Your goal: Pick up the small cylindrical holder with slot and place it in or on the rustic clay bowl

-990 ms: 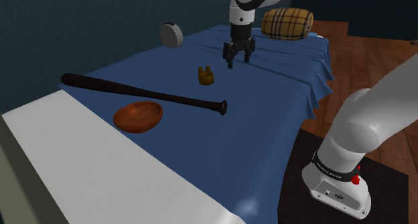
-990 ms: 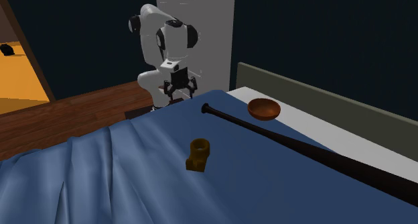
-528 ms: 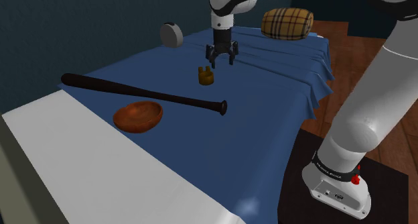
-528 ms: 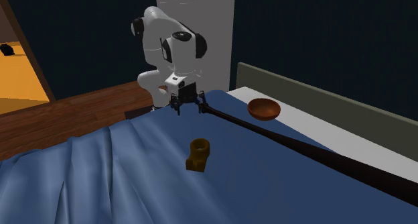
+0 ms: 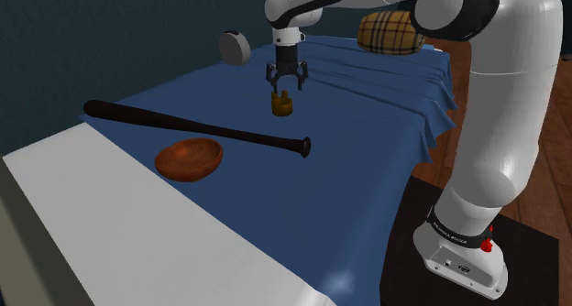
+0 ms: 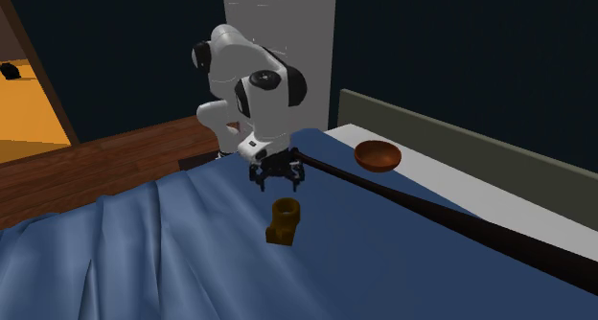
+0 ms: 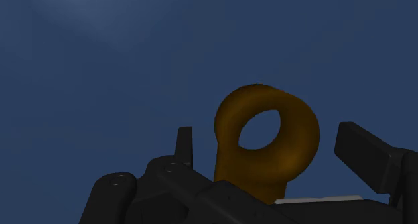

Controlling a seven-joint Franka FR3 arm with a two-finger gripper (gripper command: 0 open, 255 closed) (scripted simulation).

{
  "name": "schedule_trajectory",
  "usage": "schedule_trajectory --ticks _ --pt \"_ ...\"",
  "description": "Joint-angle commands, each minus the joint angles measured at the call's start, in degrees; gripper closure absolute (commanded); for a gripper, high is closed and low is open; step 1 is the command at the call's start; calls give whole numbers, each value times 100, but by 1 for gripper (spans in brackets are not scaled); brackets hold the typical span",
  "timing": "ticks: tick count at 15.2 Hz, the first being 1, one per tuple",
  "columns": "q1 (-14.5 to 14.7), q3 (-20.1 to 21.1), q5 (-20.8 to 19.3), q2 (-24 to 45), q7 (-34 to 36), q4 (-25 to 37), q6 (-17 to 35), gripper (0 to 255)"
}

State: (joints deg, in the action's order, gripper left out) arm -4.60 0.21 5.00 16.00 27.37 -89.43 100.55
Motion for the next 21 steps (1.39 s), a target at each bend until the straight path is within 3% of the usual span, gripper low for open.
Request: schedule_trajectory --ticks 1,5,13,20,21 --pt "-35 -40 78 513 206 541 -93 0" --pt "-141 -113 232 1596 568 1936 -516 0" --pt "-98 -101 243 1535 541 1263 98 0" --pt "-98 -101 243 1537 541 1266 96 0" --pt "-98 -101 243 1537 541 1266 96 255"
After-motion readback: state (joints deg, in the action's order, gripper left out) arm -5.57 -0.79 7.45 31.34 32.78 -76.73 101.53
